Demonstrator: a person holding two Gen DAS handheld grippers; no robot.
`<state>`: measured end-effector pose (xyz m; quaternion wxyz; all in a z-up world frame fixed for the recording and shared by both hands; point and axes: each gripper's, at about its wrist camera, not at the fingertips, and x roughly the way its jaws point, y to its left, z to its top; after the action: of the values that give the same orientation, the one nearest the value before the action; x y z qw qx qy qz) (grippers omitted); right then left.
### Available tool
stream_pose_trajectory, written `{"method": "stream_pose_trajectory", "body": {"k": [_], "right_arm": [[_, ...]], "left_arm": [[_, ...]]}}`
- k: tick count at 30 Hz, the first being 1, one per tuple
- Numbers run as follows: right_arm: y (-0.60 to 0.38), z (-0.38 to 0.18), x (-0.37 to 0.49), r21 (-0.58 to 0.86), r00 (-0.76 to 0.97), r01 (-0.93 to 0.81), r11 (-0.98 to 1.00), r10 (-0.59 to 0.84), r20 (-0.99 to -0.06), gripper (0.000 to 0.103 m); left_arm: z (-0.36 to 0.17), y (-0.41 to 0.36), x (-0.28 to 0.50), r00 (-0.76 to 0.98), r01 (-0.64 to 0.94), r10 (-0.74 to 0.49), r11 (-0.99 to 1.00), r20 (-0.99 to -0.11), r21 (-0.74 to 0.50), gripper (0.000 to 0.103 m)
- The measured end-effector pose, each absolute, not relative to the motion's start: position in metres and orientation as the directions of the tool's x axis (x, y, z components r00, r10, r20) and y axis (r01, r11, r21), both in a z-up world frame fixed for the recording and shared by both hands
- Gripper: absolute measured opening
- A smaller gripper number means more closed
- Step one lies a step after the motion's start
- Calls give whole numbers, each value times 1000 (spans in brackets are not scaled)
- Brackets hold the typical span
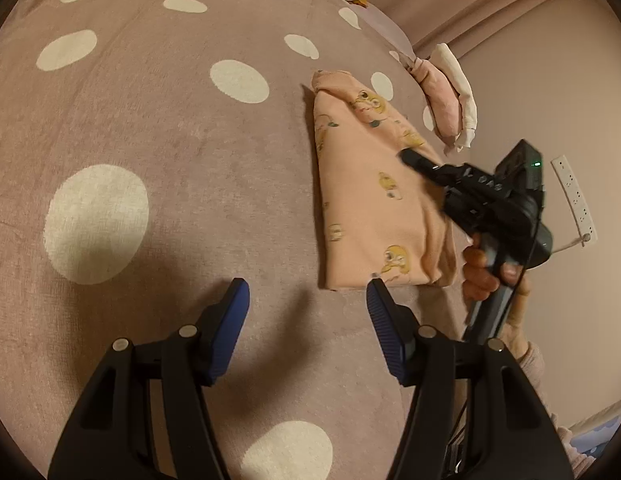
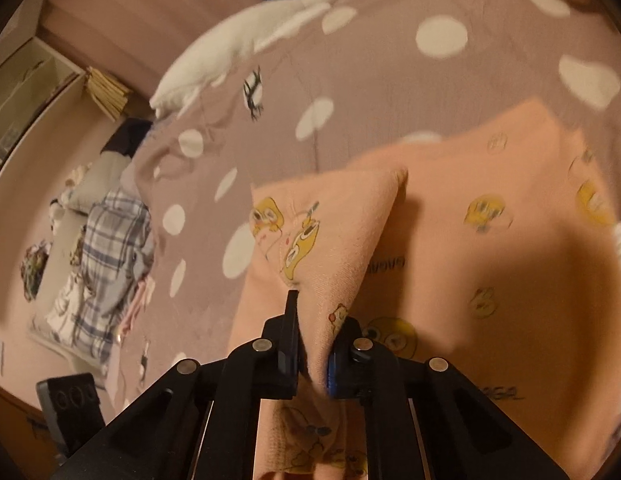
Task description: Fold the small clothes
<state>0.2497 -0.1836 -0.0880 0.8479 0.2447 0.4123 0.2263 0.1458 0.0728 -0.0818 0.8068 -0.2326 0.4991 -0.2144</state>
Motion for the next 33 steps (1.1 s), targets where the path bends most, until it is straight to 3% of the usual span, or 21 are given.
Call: {"method": "stream_pose_trajectory", "body": {"k": [10, 22, 26, 31, 33], "right_arm": [[-235, -50, 243, 492, 641, -135, 860, 454, -618, 10], [-268, -89, 249, 480, 601, -13, 877, 391, -697, 10], [-283, -92, 241, 525, 626, 19, 851, 400, -670, 11], [-286, -67, 225, 365, 724, 56, 929, 214, -656, 13], [-282, -56, 221, 353, 746, 0, 935, 235, -623, 13]], "left_arm": [[-81, 47, 154, 381, 164, -589, 802, -713, -574, 61], [-71, -8, 179, 329, 259, -574, 818, -750, -513, 61], [-64, -32, 187, 332, 306, -565, 822, -755, -480, 61], [-60, -61, 193, 350, 370, -562, 818, -749, -441, 59], [-61, -72, 196, 354, 386, -560, 817, -749, -429, 59]]}}
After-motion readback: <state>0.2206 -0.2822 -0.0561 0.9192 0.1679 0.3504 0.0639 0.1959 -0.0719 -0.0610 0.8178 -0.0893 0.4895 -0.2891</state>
